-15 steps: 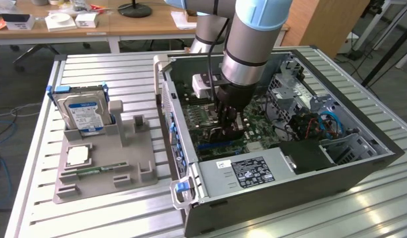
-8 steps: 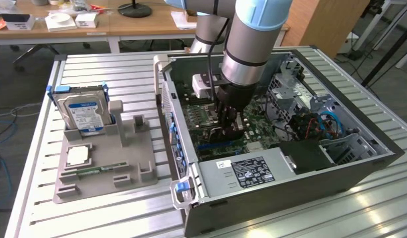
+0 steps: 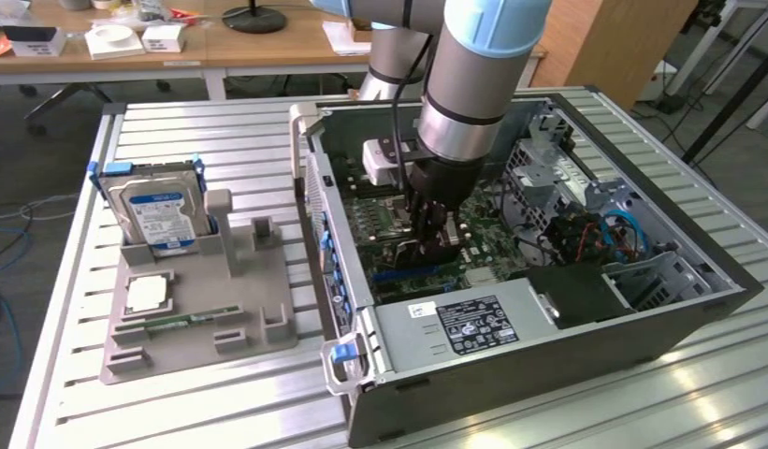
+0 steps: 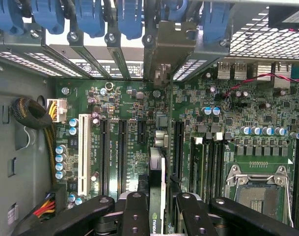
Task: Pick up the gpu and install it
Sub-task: 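Insert the gpu into the slot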
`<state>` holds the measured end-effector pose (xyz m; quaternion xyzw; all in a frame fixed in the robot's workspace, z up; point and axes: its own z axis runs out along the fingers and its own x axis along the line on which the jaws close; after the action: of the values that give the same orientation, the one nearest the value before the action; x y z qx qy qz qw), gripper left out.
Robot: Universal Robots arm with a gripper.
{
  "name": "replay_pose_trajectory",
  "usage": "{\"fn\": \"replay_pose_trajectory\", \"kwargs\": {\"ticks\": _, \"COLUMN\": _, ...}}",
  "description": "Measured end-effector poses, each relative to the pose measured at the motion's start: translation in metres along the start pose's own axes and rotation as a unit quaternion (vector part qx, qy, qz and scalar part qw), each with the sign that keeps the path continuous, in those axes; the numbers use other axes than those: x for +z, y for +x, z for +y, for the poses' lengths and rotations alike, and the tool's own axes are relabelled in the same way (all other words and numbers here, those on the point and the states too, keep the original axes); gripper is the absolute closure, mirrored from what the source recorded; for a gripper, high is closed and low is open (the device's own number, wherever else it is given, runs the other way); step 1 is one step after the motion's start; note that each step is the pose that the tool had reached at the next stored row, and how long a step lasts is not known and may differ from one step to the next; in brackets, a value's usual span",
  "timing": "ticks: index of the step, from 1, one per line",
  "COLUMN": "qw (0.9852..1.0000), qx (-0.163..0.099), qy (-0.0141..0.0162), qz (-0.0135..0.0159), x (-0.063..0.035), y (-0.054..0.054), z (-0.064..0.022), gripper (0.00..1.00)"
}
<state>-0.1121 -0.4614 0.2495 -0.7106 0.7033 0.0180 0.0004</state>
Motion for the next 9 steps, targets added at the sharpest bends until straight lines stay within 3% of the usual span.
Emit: {"fn": "replay_pose_trajectory", "kwargs": {"ticks": 9, "qw": 1.0000, "qx": -0.003, "qy": -0.0001, "qz": 0.0000, "x": 0.0000, "y": 0.0000, "z": 0.0000, "gripper": 0.73}}
